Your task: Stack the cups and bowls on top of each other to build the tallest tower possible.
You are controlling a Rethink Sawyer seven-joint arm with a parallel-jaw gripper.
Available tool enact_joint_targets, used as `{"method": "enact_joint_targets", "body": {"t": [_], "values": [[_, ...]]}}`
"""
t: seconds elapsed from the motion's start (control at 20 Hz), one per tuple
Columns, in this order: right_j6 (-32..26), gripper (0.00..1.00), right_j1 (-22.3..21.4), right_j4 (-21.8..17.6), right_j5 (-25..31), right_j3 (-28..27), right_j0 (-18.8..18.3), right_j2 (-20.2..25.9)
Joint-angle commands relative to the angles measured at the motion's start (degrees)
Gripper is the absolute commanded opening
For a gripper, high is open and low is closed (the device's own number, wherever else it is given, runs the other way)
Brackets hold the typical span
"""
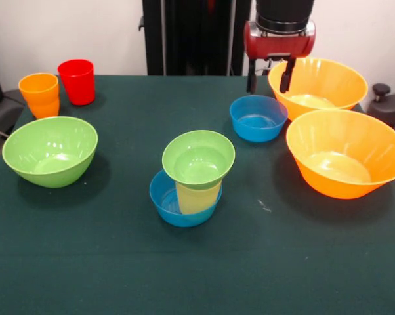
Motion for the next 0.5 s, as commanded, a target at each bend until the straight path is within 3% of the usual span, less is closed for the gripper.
{"method": "enact_joint_targets", "body": {"t": [0.05,0.3,0.5], "values": [[2.29,1.0,4.74,-3.05,-4.55,2.55,0.83,3.72],[4.6,1.0,4.36,-0.85,-2.71,0.91,2.42,3.33],[6.96,1.0,6.45,-0.53,-2.74,-2.27,4.46,1.57]]}}
